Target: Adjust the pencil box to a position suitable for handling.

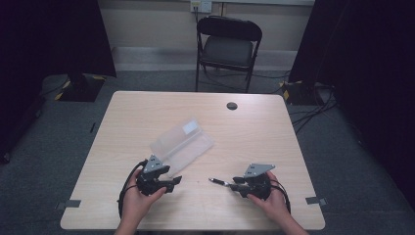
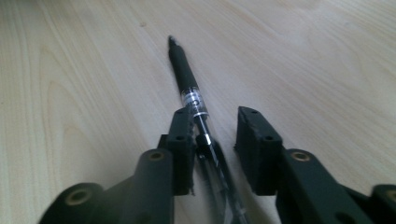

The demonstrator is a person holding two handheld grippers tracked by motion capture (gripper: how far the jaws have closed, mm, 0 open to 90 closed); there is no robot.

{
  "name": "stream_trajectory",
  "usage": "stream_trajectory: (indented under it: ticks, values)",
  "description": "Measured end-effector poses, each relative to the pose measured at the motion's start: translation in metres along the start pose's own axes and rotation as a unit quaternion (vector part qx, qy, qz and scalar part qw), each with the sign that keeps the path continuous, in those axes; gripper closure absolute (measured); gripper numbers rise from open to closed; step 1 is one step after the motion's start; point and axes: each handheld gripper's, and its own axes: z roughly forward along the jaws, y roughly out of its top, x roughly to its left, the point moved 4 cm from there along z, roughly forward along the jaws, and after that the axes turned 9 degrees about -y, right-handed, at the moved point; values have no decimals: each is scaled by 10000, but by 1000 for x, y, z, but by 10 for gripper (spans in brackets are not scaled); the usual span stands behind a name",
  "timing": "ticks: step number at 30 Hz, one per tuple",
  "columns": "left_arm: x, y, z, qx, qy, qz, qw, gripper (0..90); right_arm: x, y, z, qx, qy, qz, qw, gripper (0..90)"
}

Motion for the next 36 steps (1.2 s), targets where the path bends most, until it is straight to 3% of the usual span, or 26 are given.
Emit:
stream_trajectory:
  ticks: [6,16,23,26,31,34,36]
  values:
    - [-2,2,2,-11,-40,51,10000,375,-6,-1,1,-56,71,95,9999,789]
    - [-8,3,6,-41,-161,41,9999,373,2,5,6,1,303,-12,9995,803]
    - [-8,2,3,-56,-183,19,9998,365,23,17,12,-49,623,-247,9977,804]
    - [-8,1,0,-115,-182,13,9998,364,31,31,20,-179,796,-115,9966,804]
    - [-8,-1,-5,-121,-181,65,9997,359,48,44,39,-89,1037,-291,9941,803]
    - [-8,-5,-5,-69,-193,63,9998,354,61,45,46,38,1058,-597,9926,802]
    - [-8,-7,-3,2,-248,86,9997,344,61,46,48,4,1118,-466,9926,739]
